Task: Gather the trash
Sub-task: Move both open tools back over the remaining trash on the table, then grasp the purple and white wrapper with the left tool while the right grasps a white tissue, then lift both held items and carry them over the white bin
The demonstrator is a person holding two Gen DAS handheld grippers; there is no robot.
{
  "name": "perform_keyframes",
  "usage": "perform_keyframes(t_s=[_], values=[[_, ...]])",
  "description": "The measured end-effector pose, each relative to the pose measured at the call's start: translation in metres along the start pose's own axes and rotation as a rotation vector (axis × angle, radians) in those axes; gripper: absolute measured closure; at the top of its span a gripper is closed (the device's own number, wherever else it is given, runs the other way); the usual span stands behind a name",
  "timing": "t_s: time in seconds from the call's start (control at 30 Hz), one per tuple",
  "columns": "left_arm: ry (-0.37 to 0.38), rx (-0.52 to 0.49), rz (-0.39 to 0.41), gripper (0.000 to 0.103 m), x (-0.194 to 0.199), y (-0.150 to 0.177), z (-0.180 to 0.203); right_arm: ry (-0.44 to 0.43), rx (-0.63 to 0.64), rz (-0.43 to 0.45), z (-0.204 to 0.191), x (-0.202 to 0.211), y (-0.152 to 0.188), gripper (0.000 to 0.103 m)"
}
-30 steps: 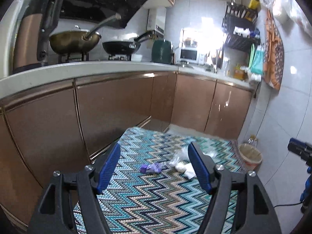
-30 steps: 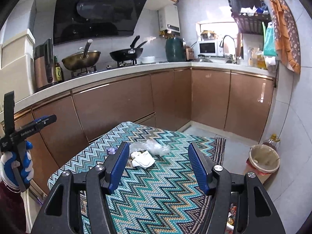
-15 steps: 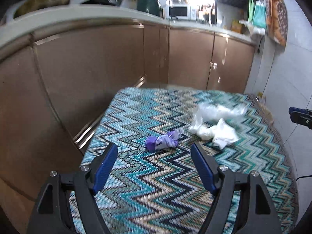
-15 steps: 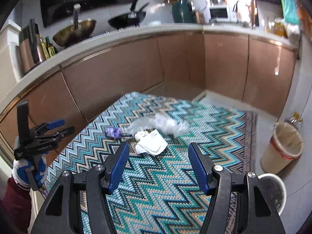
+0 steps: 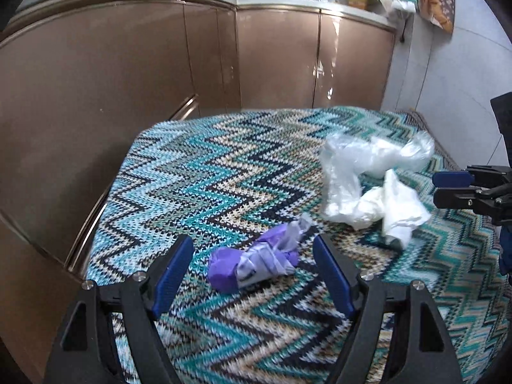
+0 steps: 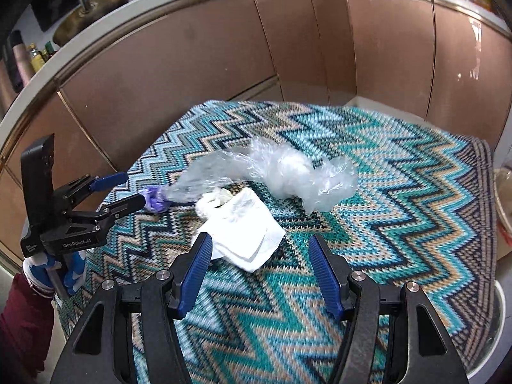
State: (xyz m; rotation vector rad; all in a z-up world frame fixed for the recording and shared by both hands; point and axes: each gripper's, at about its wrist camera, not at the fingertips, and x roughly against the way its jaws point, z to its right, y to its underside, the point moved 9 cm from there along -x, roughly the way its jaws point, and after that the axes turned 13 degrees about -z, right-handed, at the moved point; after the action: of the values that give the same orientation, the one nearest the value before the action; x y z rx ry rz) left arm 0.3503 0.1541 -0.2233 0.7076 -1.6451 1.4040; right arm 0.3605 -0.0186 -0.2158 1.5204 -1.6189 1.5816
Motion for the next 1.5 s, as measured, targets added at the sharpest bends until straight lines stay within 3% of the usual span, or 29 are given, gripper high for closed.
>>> perform_keyframes(t_s=[0.23, 0.37, 0.43, 0.47, 0.5, 0.57, 0.67, 0.97, 1.23, 1.33, 1.4, 1.43, 1.47, 1.5], values=[[0.042, -0.026, -0.082, 0.028, -0.027, 0.016, 0.005, -0.044, -0.039, -0.027, 0.010, -0.028, -0.007, 0.041], [0.043, -0.036, -0.081, 0.046, -0.027, 0.022, 0.011, -0.049, -0.028, -0.045, 0.006, -0.041, -0.005, 0.042], [0.042, -0.034, -0.082, 0.054, -0.026, 0.023, 0.013, -0.049, -0.019, -0.043, 0.004, -0.042, -0.004, 0.052], [0.041, -0.039, -0.085, 0.067, -0.026, 0.024, 0.014, -0.054, -0.016, -0.043, 0.003, -0.042, -0.004, 0.062], [0.043, -0.038, -0.083, 0.069, -0.025, 0.024, 0.016, -0.060, -0.015, -0.042, 0.002, -0.042, -0.003, 0.068], [0.048, -0.033, -0.080, 0.083, -0.022, 0.025, 0.018, -0.070, -0.011, -0.041, 0.001, -0.039, -0.001, 0.089], [0.064, -0.019, -0.075, 0.090, -0.017, 0.028, 0.021, -0.071, 0.016, -0.041, -0.004, -0.032, 0.007, 0.097], [0.087, 0.004, -0.032, 0.102, 0.008, 0.041, 0.024, -0.070, 0.062, -0.018, -0.018, -0.010, 0.028, 0.102], [0.111, 0.023, -0.001, 0.103, 0.027, 0.051, 0.024, -0.078, 0.067, 0.017, -0.020, 0.016, 0.043, 0.103], [0.087, 0.017, 0.007, 0.098, 0.029, 0.045, 0.024, -0.080, 0.074, 0.029, -0.023, 0.025, 0.047, 0.103], [0.084, 0.016, 0.017, 0.079, 0.030, 0.036, 0.025, -0.085, 0.071, 0.038, -0.024, 0.030, 0.047, 0.103], [0.077, 0.007, 0.029, 0.055, 0.031, 0.031, 0.026, -0.088, 0.069, 0.040, -0.022, 0.032, 0.048, 0.103], [0.063, -0.007, 0.050, 0.042, 0.033, 0.025, 0.027, -0.090, 0.066, 0.044, -0.021, 0.035, 0.048, 0.103], [0.054, -0.024, 0.061, 0.041, 0.034, 0.019, 0.029, -0.091, 0.064, 0.048, -0.021, 0.037, 0.048, 0.103]])
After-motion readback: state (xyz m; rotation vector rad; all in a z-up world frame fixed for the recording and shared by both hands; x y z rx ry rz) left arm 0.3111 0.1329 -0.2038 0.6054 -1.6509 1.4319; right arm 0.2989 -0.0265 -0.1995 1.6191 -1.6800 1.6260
